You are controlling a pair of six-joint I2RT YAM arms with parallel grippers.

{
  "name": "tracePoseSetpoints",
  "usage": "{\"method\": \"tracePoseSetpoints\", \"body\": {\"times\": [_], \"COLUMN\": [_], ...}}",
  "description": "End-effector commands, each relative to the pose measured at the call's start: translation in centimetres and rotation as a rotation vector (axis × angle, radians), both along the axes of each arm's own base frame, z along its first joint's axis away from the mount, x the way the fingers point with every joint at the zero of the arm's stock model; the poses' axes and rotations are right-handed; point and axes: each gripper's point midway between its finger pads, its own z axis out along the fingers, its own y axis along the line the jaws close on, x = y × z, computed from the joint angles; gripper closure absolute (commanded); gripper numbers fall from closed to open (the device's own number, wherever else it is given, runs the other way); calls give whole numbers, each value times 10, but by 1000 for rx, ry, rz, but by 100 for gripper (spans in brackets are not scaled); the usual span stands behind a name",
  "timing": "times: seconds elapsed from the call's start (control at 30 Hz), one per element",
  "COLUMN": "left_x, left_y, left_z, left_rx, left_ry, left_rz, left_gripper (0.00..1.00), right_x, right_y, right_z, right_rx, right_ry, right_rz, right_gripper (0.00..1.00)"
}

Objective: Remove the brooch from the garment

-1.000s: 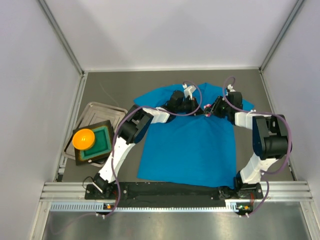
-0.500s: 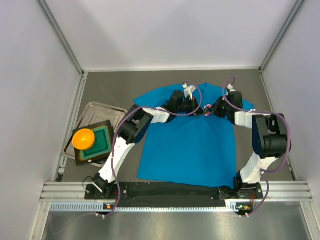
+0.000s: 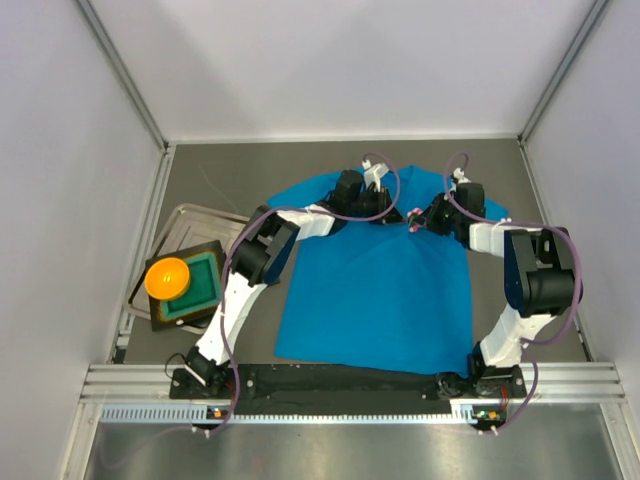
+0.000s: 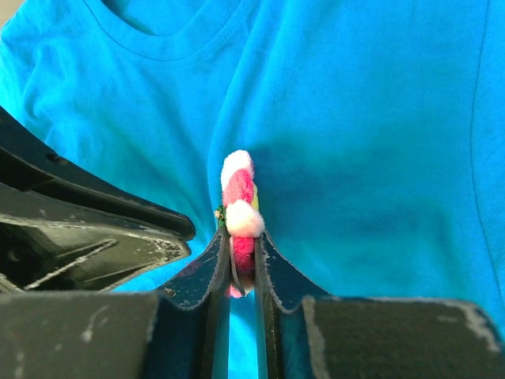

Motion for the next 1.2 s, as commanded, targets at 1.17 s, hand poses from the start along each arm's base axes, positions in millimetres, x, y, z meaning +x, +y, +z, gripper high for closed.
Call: {"method": "tracePoseSetpoints", "body": {"times": [1.17], "left_x": [-2], "left_y": [-20], "left_z": [11], "left_rx": [-15], "left_ry": [0], "left_rz": [-45], "left_gripper": [99], "right_x": [14], "right_y": [6], "right_z": [20], "right_rx": [0], "right_ry": [-109], "right_rz": [41], "right_gripper": [100]}}
